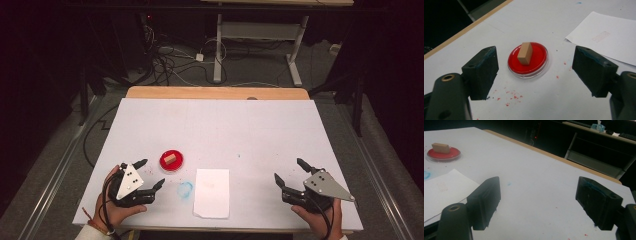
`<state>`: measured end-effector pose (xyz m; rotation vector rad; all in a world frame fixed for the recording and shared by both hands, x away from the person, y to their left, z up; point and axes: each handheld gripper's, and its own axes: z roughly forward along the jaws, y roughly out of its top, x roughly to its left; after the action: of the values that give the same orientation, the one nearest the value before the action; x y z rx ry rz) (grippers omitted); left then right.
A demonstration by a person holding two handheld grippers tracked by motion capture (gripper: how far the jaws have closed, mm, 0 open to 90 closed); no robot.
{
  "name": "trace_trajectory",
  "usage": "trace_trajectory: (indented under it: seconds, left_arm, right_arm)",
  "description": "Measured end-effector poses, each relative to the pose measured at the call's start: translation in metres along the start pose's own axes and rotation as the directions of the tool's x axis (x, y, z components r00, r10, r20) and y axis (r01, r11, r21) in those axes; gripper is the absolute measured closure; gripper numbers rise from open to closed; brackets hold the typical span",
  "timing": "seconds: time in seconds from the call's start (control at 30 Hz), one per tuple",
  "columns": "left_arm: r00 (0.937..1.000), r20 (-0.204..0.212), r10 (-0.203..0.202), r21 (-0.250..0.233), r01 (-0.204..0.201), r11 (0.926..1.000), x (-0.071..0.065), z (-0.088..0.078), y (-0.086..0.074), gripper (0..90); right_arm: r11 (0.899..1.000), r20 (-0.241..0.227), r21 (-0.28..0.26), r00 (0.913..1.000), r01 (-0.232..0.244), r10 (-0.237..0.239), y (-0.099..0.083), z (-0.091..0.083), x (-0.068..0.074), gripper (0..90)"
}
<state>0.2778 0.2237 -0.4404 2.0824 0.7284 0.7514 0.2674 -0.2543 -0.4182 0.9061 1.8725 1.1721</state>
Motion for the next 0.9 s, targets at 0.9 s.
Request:
trace_trajectory:
  seconds: [0.9]
  left_arm:
    - [0.9954,0.074,-0.060,0.191,0.045,0.9806,0.045,-0.016,0.044,23.3]
  right_arm:
    - [0.999,-0.012,0.040,0.9996,0.024,-0.023,-0.002,0.010,0.004,20.9]
